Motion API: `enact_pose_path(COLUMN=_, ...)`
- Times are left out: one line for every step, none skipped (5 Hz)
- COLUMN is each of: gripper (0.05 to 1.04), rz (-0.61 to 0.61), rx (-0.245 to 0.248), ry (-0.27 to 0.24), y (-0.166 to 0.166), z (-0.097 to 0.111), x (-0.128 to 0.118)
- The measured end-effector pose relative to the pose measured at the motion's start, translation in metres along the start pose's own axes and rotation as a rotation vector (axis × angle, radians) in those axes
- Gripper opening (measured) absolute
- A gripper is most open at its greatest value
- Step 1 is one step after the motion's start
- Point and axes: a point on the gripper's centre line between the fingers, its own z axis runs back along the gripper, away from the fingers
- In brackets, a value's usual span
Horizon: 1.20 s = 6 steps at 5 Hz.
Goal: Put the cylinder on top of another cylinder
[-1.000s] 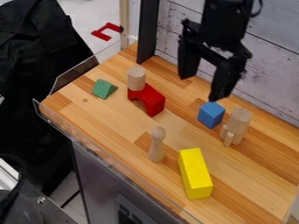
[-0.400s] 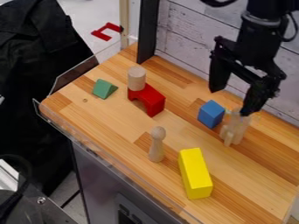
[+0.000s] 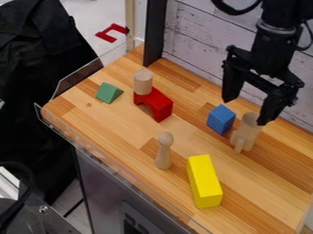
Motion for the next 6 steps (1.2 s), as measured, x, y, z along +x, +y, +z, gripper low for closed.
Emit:
enact_pose_path(gripper=1.001, rz=0.007, rx=0.011, ry=0.025, y=0.001, z=-0.007, x=0.004)
enact_pose_path(gripper=1.001, rz=0.002, rx=0.010, ry=0.034, y=-0.002, z=-0.011, x=0.006)
enact_pose_path(gripper=1.001, rz=-0.010, rx=0.012, ry=0.061, y=-0.006, z=-0.020, x=0.006)
enact_pose_path(gripper=1.001, rz=-0.012, rx=0.010, ry=0.065, y=-0.006, z=-0.021, x=0.006)
enact_pose_path(gripper=1.001, rz=-0.003, rx=0.006, ry=0.098, y=-0.004, z=-0.033, x=0.004)
enact_pose_path(gripper=1.001, rz=0.003, rx=0.004, ry=0.103, y=-0.001, z=-0.036, x=0.005)
